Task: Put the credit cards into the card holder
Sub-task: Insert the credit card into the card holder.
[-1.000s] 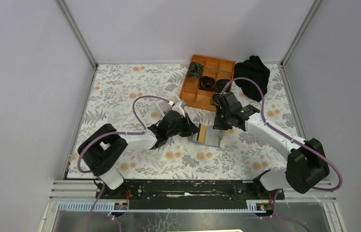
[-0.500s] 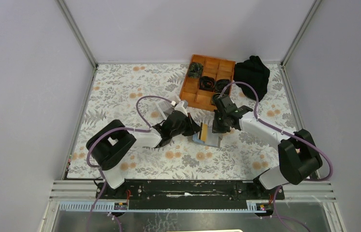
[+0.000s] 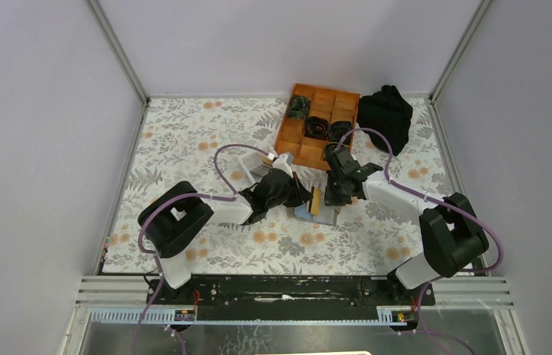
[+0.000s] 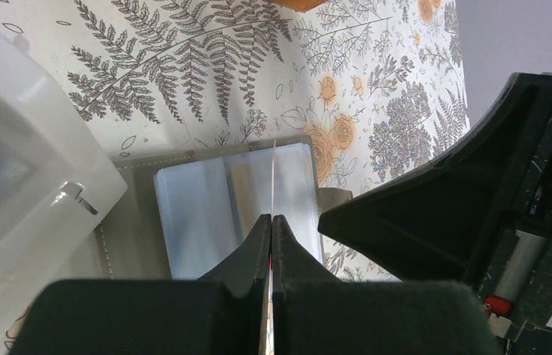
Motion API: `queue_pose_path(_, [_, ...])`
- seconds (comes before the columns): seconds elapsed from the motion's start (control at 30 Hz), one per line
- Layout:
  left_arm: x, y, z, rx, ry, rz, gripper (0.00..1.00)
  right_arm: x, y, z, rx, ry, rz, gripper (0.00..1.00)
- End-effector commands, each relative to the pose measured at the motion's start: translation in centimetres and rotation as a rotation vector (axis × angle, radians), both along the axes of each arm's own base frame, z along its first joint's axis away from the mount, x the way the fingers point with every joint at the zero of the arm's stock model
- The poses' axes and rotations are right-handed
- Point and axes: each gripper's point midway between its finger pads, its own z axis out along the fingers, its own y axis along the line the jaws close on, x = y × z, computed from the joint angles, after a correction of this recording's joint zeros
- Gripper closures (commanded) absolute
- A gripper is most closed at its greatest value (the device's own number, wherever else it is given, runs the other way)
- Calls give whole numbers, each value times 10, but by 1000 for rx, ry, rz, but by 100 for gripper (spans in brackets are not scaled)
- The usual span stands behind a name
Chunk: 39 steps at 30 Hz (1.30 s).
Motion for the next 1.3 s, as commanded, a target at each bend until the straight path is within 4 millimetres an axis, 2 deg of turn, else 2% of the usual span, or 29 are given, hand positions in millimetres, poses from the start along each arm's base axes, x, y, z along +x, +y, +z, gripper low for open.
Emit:
queue_pose_path(0.0, [5,-1,1,31,-36,7,100,7,-6,-3,-31,-20,-37,100])
queue_pose_path(0.27, [6,11,-2,80,-44,43,100,7,-8,-8,-41,-12,-42,100])
queue_pose_path(0.53, [5,14,-5,107,-31,43,100,4,-11,-14,-61,0,-47,100])
queue_pose_path(1.27, [-14,5,-22,67,82,-3,100,-3,-19,-32,-103,37,-57,100])
